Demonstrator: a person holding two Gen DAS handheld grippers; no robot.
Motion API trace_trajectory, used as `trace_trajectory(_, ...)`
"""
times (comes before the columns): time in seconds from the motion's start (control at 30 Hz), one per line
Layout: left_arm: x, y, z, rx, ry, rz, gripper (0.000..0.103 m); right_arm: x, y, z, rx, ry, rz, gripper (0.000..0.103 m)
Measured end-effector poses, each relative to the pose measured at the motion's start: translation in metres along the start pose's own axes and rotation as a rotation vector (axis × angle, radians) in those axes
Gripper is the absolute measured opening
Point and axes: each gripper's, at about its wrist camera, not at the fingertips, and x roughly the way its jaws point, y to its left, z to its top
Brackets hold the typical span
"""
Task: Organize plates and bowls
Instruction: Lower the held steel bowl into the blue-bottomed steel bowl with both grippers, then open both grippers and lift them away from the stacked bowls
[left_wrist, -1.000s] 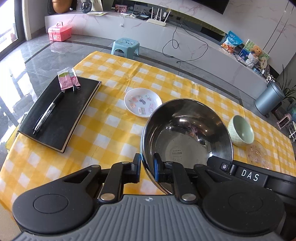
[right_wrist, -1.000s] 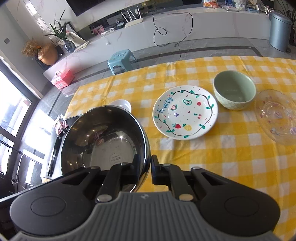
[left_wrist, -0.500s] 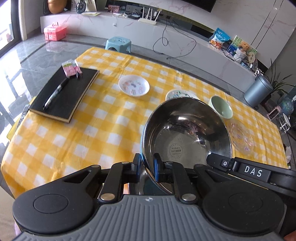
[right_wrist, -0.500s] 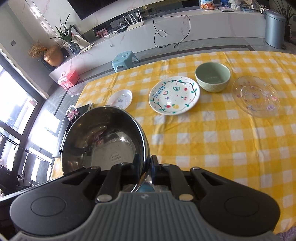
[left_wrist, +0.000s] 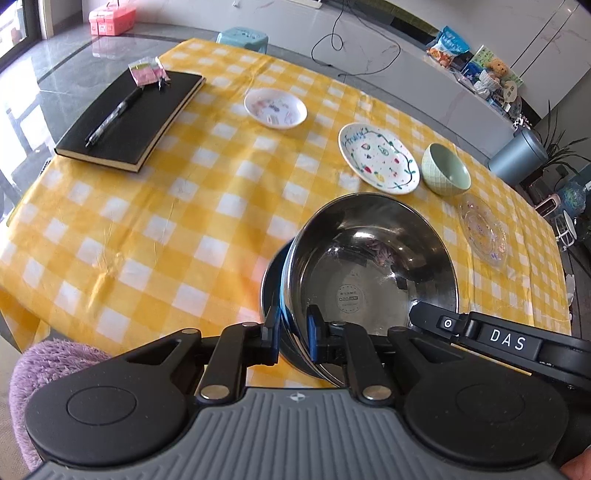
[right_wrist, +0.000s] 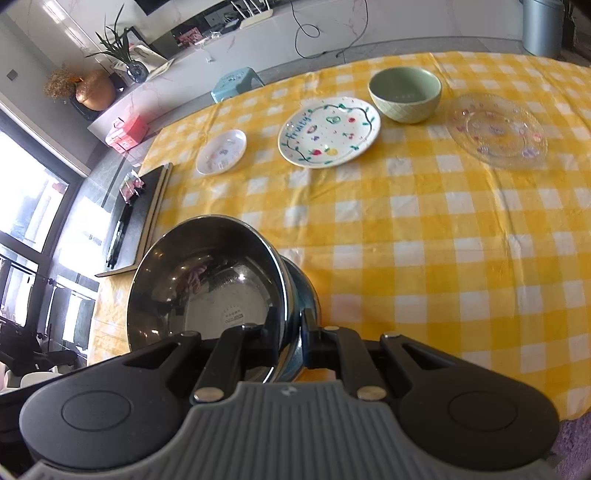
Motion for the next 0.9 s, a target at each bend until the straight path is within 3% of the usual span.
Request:
trace_trajectory(0.53, 0.015, -0.004, -0.002, 0.021, 0.042, 0.046, 0.016, 0.016, -0.003, 0.001, -0.001, 0.043, -0.021, 0.01)
trace_trajectory(0.9, 0.018, -0.001, -0.001, 0.015, 0.052, 0.06, 0.016, 0.02, -0.004, 0.002, 0.001, 0.057, -0.005, 0.018)
